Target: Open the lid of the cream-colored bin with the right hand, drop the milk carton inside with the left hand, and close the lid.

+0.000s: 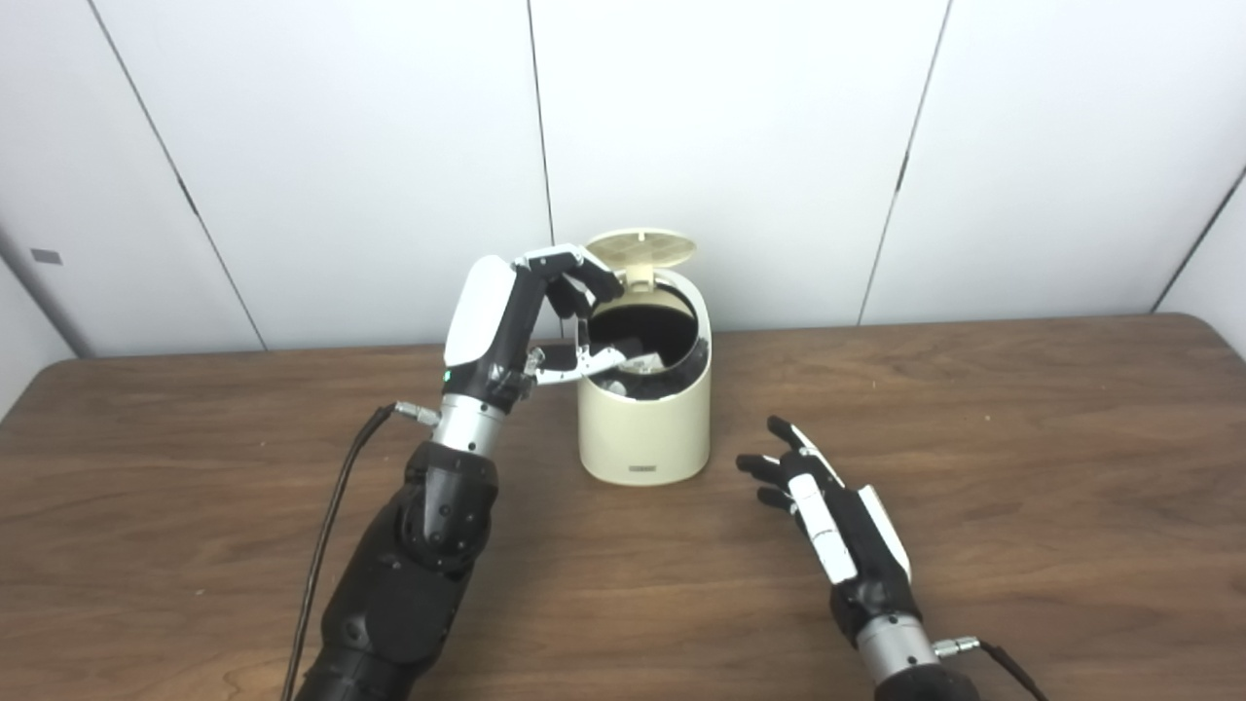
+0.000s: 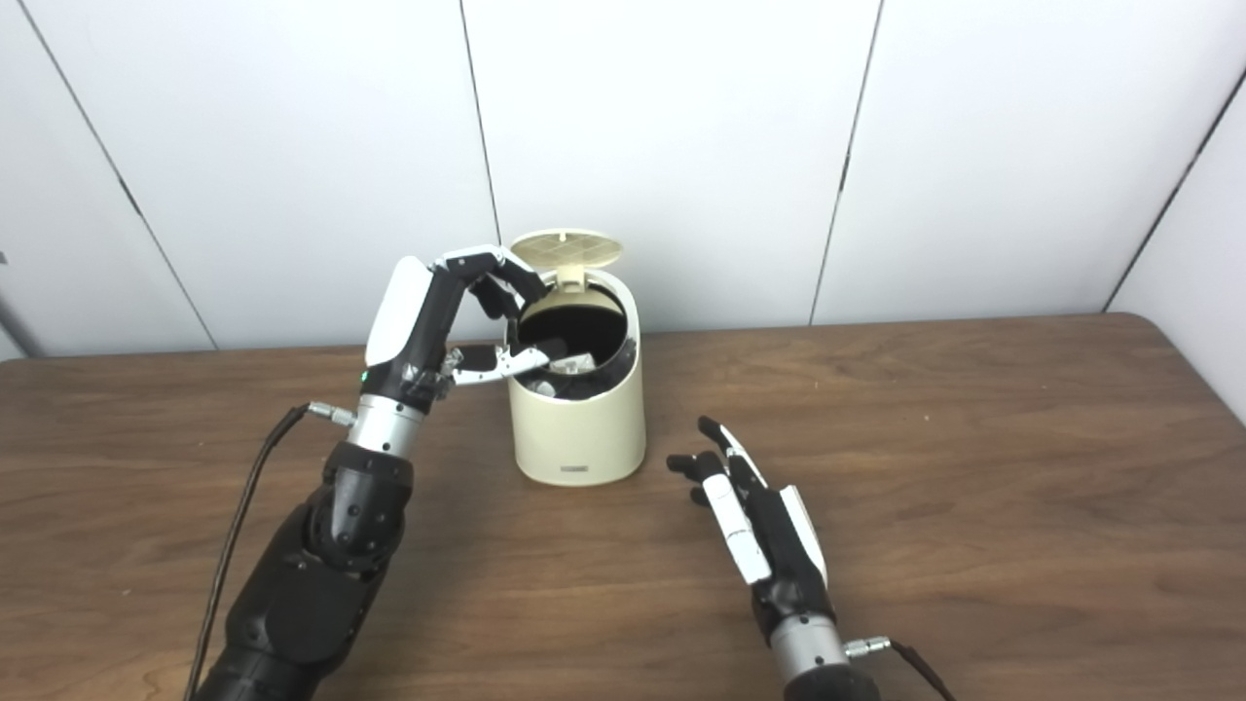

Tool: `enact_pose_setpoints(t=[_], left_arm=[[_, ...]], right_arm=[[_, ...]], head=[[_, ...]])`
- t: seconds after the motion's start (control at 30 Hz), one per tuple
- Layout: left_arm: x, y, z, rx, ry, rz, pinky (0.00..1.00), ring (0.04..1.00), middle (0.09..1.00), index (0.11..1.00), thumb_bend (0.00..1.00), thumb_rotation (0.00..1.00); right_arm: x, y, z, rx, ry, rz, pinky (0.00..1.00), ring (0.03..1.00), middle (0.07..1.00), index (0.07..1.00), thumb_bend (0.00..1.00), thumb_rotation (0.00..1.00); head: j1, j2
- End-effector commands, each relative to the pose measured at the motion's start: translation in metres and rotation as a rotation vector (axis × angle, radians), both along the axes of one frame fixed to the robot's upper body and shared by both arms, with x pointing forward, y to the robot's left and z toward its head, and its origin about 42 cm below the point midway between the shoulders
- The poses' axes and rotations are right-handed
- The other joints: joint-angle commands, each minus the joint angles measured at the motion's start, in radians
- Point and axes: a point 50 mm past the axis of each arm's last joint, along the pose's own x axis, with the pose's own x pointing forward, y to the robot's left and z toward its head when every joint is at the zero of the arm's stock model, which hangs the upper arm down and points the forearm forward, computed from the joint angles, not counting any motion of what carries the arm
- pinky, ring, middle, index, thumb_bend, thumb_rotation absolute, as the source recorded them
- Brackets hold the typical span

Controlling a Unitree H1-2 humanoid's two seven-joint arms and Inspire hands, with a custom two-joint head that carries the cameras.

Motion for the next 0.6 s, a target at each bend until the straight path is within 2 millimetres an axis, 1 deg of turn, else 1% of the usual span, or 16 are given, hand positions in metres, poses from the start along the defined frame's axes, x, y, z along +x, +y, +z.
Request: enact_pose_setpoints(t=[0.0, 0.03, 0.17, 0.23, 0.33, 0.4, 0.47, 0.53, 0.57], left_arm=[[0.001, -0.001, 0.030, -0.047, -0.150, -0.014, 0.43, 0.458, 0.506, 0.472, 0.50, 0.00], [0.000, 0.000, 0.031, -0.059, -0.162, -0.014, 0.43, 0.461, 0.506, 0.470, 0.50, 0.00], [-0.005, 0.003, 0.035, -0.098, -0.205, 0.001, 0.38, 0.452, 0.496, 0.469, 0.48, 0.00], [-0.009, 0.006, 0.038, -0.115, -0.228, 0.007, 0.37, 0.441, 0.502, 0.476, 0.48, 0.00], [-0.014, 0.010, 0.040, -0.129, -0.255, 0.023, 0.37, 0.435, 0.504, 0.481, 0.48, 0.00], [-0.018, 0.016, 0.041, -0.145, -0.259, 0.028, 0.37, 0.437, 0.501, 0.481, 0.48, 0.00], [-0.023, 0.022, 0.040, -0.161, -0.248, 0.040, 0.37, 0.438, 0.498, 0.480, 0.48, 0.00], [-0.029, 0.028, 0.038, -0.182, -0.226, 0.056, 0.36, 0.446, 0.506, 0.483, 0.48, 0.00], [-0.032, 0.032, 0.036, -0.195, -0.214, 0.067, 0.36, 0.447, 0.507, 0.484, 0.48, 0.00]], right_arm=[[0.004, 0.001, 0.011, 0.005, -0.039, 0.010, 0.85, 0.850, 0.773, 0.922, 0.51, 0.97], [0.004, 0.001, 0.010, 0.006, -0.039, 0.010, 0.85, 0.850, 0.774, 0.922, 0.51, 0.97], [0.004, -0.001, 0.010, 0.011, -0.042, 0.014, 0.85, 0.847, 0.775, 0.922, 0.52, 0.96], [0.004, -0.003, 0.012, 0.013, -0.049, 0.014, 0.84, 0.844, 0.778, 0.923, 0.51, 0.96], [0.004, -0.004, 0.018, -0.016, -0.067, -0.002, 0.81, 0.839, 0.784, 0.924, 0.51, 0.99], [0.007, -0.006, 0.024, -0.004, -0.091, -0.013, 0.81, 0.845, 0.795, 0.918, 0.51, 1.00], [0.010, -0.008, 0.029, 0.028, -0.118, -0.018, 0.82, 0.855, 0.813, 0.915, 0.50, 0.98], [0.014, -0.010, 0.035, 0.050, -0.146, -0.023, 0.82, 0.874, 0.861, 0.909, 0.48, 0.93], [0.016, -0.011, 0.038, 0.055, -0.163, -0.026, 0.82, 0.877, 0.868, 0.908, 0.48, 0.93]], head=[[-0.001, 0.000], [0.000, 0.000], [0.003, -0.002], [0.004, -0.002], [0.004, -0.002], [-0.004, -0.002], [-0.007, -0.003], [-0.009, -0.002], [-0.011, -0.002]])
